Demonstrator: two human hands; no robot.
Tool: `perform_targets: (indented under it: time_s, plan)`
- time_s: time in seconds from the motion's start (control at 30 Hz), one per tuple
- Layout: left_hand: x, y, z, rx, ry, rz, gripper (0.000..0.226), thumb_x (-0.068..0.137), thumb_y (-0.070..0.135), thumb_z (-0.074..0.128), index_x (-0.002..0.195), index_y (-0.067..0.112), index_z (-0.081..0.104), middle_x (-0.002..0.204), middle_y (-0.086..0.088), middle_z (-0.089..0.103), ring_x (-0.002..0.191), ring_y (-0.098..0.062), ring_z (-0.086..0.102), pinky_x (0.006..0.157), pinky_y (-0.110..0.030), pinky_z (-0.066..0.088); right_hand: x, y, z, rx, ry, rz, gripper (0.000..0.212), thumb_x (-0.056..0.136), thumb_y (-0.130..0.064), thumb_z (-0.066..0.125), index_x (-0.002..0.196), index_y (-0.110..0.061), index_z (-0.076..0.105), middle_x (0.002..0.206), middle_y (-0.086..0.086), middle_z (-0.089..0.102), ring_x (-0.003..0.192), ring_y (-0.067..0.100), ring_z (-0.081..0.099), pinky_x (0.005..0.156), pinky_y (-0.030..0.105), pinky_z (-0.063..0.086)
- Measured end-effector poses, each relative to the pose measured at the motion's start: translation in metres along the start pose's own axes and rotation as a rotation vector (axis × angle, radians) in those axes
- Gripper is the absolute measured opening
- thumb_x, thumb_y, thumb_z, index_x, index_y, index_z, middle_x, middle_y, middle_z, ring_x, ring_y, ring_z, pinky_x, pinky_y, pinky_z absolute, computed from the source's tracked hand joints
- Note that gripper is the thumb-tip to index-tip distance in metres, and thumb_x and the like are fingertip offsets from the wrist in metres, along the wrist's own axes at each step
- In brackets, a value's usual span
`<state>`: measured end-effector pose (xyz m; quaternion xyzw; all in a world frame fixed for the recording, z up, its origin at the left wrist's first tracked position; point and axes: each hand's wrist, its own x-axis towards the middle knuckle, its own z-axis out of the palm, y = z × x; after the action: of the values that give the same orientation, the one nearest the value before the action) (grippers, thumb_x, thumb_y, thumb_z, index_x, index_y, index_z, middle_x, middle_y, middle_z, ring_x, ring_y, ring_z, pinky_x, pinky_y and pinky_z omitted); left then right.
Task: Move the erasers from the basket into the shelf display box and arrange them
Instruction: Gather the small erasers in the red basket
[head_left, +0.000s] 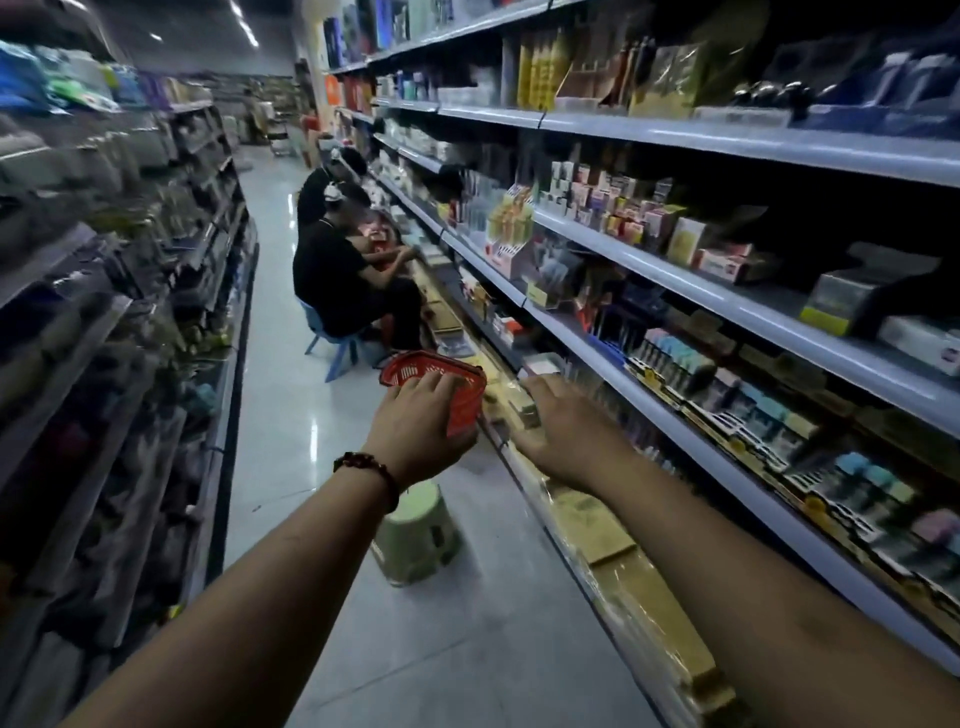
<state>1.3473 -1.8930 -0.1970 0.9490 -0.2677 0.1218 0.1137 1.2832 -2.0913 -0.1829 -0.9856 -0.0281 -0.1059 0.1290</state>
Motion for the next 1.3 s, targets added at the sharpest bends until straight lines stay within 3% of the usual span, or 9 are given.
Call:
perform_targets:
  time_s: [0.33, 0.6, 0.93, 1.13, 1.3]
  plan:
    - [0.225, -0.159, 0.088, 0.010, -0.075, -0.201, 0.066, 0.086, 0.056, 0.063, 0.140, 0.021, 0.047, 0.137, -0.004, 0.056, 0.123, -0.029, 0.054, 0.100, -0.042, 0.043, 0.300, 0.071, 0.111, 0.118, -0.154, -0.073, 0.068, 0.089, -0.045, 0.062, 0.145, -0.017, 0.035, 0.144, 0.007, 0.042, 0.131, 0.030, 0.042, 0.108, 0.045, 0.040]
    - [0.358, -0.289, 0.166, -0.074, -0.089, -0.238, 0.062, 0.089, 0.054, 0.062, 0.140, 0.022, 0.047, 0.134, -0.002, 0.058, 0.122, -0.026, 0.054, 0.102, -0.041, 0.042, 0.496, 0.082, 0.219, 0.158, -0.210, -0.040, 0.066, 0.090, -0.042, 0.060, 0.145, -0.016, 0.037, 0.144, 0.007, 0.043, 0.131, 0.029, 0.043, 0.106, 0.045, 0.042]
    - [0.567, -0.500, 0.317, -0.051, -0.338, -0.083, 0.062, 0.088, 0.057, 0.060, 0.139, 0.025, 0.046, 0.136, 0.001, 0.057, 0.124, -0.023, 0.052, 0.108, -0.038, 0.039, 0.721, 0.094, 0.385, 0.247, -0.212, 0.281, 0.062, 0.090, -0.042, 0.061, 0.142, -0.014, 0.040, 0.139, 0.008, 0.047, 0.125, 0.028, 0.047, 0.102, 0.045, 0.046]
    - [0.673, -0.552, 0.404, -0.098, -0.469, -0.074, 0.061, 0.088, 0.054, 0.061, 0.137, 0.020, 0.047, 0.131, -0.002, 0.059, 0.119, -0.026, 0.054, 0.103, -0.041, 0.043, 0.807, 0.137, 0.463, 0.353, -0.237, 0.450, 0.059, 0.089, -0.037, 0.065, 0.138, -0.012, 0.044, 0.138, 0.010, 0.046, 0.125, 0.030, 0.047, 0.103, 0.046, 0.045]
    - [0.745, -0.576, 0.482, -0.072, -0.574, -0.104, 0.063, 0.088, 0.057, 0.061, 0.139, 0.022, 0.046, 0.134, -0.002, 0.059, 0.121, -0.026, 0.054, 0.106, -0.042, 0.043, 0.883, 0.204, 0.535, 0.364, -0.340, 0.445, 0.065, 0.090, -0.037, 0.064, 0.144, -0.012, 0.039, 0.145, 0.011, 0.042, 0.131, 0.032, 0.045, 0.107, 0.044, 0.042]
